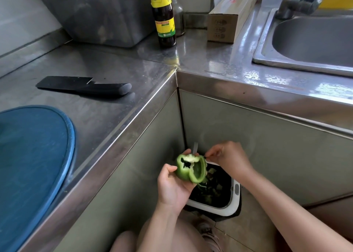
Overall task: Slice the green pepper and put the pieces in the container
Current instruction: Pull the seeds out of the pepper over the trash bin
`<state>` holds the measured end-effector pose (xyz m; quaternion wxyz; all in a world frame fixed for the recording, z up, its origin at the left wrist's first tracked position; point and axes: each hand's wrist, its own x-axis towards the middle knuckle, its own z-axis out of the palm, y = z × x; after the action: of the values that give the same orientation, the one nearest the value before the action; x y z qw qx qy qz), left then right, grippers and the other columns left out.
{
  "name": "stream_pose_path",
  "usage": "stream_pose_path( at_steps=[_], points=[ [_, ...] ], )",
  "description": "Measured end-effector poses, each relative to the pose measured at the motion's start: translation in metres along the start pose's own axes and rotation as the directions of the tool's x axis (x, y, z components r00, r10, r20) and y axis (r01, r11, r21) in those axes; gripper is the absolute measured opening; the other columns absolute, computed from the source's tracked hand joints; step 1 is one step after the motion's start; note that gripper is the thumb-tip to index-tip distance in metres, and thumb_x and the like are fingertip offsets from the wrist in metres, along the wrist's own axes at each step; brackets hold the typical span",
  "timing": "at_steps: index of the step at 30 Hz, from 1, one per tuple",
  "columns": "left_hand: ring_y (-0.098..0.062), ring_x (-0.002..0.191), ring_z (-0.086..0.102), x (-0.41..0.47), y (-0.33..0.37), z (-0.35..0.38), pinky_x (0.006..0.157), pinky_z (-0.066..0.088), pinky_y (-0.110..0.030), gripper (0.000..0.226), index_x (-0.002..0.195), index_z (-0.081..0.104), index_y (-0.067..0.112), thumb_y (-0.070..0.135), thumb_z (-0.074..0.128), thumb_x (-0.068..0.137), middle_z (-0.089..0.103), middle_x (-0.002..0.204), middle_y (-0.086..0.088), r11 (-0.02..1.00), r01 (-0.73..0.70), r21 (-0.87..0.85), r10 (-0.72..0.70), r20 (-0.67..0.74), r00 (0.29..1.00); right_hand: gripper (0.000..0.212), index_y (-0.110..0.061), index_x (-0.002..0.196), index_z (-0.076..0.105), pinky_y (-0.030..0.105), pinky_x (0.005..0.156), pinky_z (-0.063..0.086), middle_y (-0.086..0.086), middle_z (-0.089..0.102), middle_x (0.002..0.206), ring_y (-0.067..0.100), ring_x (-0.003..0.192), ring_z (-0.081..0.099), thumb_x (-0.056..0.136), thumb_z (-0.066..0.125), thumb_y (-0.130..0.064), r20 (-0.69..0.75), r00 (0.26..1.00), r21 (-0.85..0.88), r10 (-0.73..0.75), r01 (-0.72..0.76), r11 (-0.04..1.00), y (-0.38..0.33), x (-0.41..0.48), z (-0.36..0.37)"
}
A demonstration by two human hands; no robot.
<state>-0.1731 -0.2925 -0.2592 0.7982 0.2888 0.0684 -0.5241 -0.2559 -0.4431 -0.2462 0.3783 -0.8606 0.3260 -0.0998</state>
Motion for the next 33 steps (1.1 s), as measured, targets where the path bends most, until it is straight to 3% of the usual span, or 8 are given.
stream_pose_path(
  at_steps=[3, 6, 9, 11, 13, 17, 24, 33],
  points=[
    [-0.035, 0.105, 0.060, 0.000, 0.001, 0.000, 0.095, 0.042, -0.043, 0.050, 0.112, 0.066, 0.006, 0.017, 0.048, 0.067, 0.060, 0.117, -0.025, 0.999, -0.042, 0.006, 0.042, -0.001, 0.999, 0.012, -0.018, 0.093, 0.076, 0.007, 0.062, 0.038, -0.008, 0.073, 0.079, 0.004, 0.071, 0.063, 0.087, 0.065, -0.021, -0.087, 0.990, -0.031, -0.108, 0.105, 0.994, -0.006, -0.005, 0.001],
    [-0.035, 0.102, 0.058, 0.002, 0.001, 0.000, 0.094, 0.041, -0.046, 0.049, 0.114, 0.063, 0.008, 0.013, 0.036, 0.073, 0.061, 0.111, -0.024, 0.998, -0.055, 0.030, 0.055, -0.020, 0.998, 0.020, -0.020, 0.074, 0.067, 0.018, 0.057, 0.033, -0.015, 0.055, 0.060, 0.001, 0.055, 0.048, 0.089, 0.061, -0.031, -0.141, 0.963, -0.068, -0.231, 0.224, 0.972, -0.014, -0.012, -0.003],
    [-0.038, 0.106, 0.056, 0.002, 0.002, 0.001, 0.101, 0.035, -0.055, 0.051, 0.119, 0.060, 0.011, 0.013, 0.033, 0.075, 0.060, 0.116, -0.026, 0.997, -0.040, 0.059, 0.041, -0.011, 0.999, 0.011, -0.021, 0.078, 0.070, 0.009, 0.058, 0.038, -0.014, 0.060, 0.066, 0.003, 0.064, 0.055, 0.077, 0.075, -0.032, 0.007, 0.963, 0.093, -0.269, 0.267, 0.959, -0.027, -0.019, -0.009],
    [-0.035, 0.097, 0.061, 0.000, 0.002, 0.003, 0.088, 0.046, -0.048, 0.051, 0.119, 0.060, 0.012, 0.012, 0.031, 0.076, 0.062, 0.112, -0.024, 0.997, -0.042, 0.058, 0.042, 0.003, 0.999, 0.020, -0.023, 0.092, 0.072, 0.009, 0.061, 0.039, -0.014, 0.059, 0.075, 0.003, 0.067, 0.054, 0.075, 0.077, -0.033, 0.179, 0.943, 0.061, -0.280, 0.274, 0.960, -0.031, -0.024, -0.006],
    [-0.031, 0.088, 0.063, -0.001, 0.002, 0.004, 0.075, 0.049, -0.040, 0.051, 0.118, 0.060, 0.012, 0.012, 0.031, 0.076, 0.063, 0.107, -0.022, 0.997, -0.045, 0.062, 0.044, 0.009, 0.999, 0.028, -0.026, 0.111, 0.068, 0.007, 0.065, 0.037, -0.014, 0.051, 0.086, 0.001, 0.071, 0.051, 0.083, 0.069, -0.028, 0.275, 0.904, -0.024, -0.327, 0.346, 0.938, -0.030, -0.026, 0.002],
    [-0.029, 0.091, 0.065, -0.003, 0.003, 0.007, 0.079, 0.049, -0.043, 0.050, 0.120, 0.058, 0.010, 0.021, 0.037, 0.076, 0.066, 0.107, -0.020, 0.980, -0.020, 0.199, 0.023, -0.017, 1.000, 0.045, -0.029, 0.128, 0.057, 0.015, 0.066, 0.037, -0.008, 0.042, 0.093, 0.003, 0.074, 0.041, 0.089, 0.048, -0.009, 0.306, 0.860, -0.098, -0.409, 0.455, 0.885, -0.024, -0.029, 0.000],
    [-0.031, 0.060, 0.062, -0.012, -0.006, 0.013, 0.043, 0.041, -0.025, 0.046, 0.107, 0.063, 0.012, 0.026, 0.021, 0.093, 0.069, 0.082, -0.013, 0.818, 0.077, 0.569, -0.066, -0.040, 0.997, 0.009, -0.024, 0.087, 0.073, 0.035, 0.065, 0.050, -0.009, 0.041, 0.086, 0.014, 0.080, 0.055, 0.082, 0.065, -0.027, 0.461, 0.723, -0.161, -0.515, 0.639, 0.752, -0.031, -0.022, -0.019],
    [-0.026, 0.044, 0.052, -0.014, -0.009, 0.022, 0.040, 0.030, -0.025, 0.044, 0.079, 0.061, 0.006, 0.029, 0.027, 0.095, 0.060, 0.057, -0.009, 0.767, 0.064, 0.638, 0.011, -0.113, 0.993, 0.017, -0.011, 0.075, 0.071, 0.021, 0.054, 0.049, -0.005, 0.047, 0.079, 0.009, 0.058, 0.056, 0.088, 0.060, -0.011, 0.346, 0.785, -0.067, -0.514, 0.567, 0.821, -0.025, -0.035, -0.004]
  ],
)
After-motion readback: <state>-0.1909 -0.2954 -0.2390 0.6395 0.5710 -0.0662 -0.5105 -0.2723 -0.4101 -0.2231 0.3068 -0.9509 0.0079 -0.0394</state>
